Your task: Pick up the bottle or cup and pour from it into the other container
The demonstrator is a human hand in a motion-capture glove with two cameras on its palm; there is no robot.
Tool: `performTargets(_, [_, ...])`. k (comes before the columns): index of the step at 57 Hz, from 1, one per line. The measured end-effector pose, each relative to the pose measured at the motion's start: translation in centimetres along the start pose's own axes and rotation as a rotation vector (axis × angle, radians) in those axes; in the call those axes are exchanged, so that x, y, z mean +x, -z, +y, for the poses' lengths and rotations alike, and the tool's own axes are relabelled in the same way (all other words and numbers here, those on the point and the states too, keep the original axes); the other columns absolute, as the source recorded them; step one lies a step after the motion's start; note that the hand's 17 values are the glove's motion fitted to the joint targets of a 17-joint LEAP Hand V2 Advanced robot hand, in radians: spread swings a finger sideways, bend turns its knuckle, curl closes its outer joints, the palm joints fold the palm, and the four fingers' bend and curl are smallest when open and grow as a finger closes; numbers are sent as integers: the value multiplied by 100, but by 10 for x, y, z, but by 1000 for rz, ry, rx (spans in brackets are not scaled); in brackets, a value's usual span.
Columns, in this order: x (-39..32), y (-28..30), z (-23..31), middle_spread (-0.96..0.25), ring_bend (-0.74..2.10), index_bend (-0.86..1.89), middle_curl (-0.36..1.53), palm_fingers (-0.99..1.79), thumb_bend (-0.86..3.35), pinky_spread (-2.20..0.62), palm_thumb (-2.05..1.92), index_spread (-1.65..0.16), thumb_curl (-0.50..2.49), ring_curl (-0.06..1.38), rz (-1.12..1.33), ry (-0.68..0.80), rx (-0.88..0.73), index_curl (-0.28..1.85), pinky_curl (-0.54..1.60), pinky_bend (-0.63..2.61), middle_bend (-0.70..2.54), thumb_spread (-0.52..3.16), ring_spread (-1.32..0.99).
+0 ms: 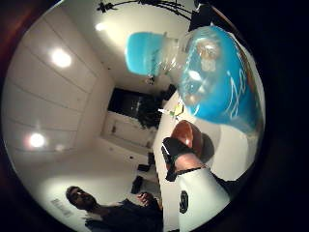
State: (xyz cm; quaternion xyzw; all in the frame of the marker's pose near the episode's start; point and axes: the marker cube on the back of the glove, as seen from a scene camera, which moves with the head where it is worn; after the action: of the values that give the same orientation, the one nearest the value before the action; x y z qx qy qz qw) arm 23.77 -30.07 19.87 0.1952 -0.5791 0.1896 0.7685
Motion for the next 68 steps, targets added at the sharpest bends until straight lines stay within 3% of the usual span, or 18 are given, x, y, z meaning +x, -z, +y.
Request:
performTargets(27, [16,-17,-13,-26,54,10,38,97,0,22,93,-32,44,34,-130,-41,-75,24,25,39,36,66,-11])
performTargets(43, [-17,-12,8,-30,56,12,40,112,-2,10,105,-32,49,37,-36,27,-110,26,27,34,35,63,-21])
performTargets(51, [-61,2,26,-31,55,12,41,112,-3,6,106,-33,50,37,170,340,-202,27,28,33,34,63,-22])
performTargets(59, [-125,-19,15,-31,54,12,42,111,-3,4,107,-33,52,38,661,246,98,27,29,31,33,63,-23])
performTargets(68, [-149,-39,28,-32,52,12,43,110,-3,3,108,-33,52,38,977,430,-6,28,29,29,33,63,-24])
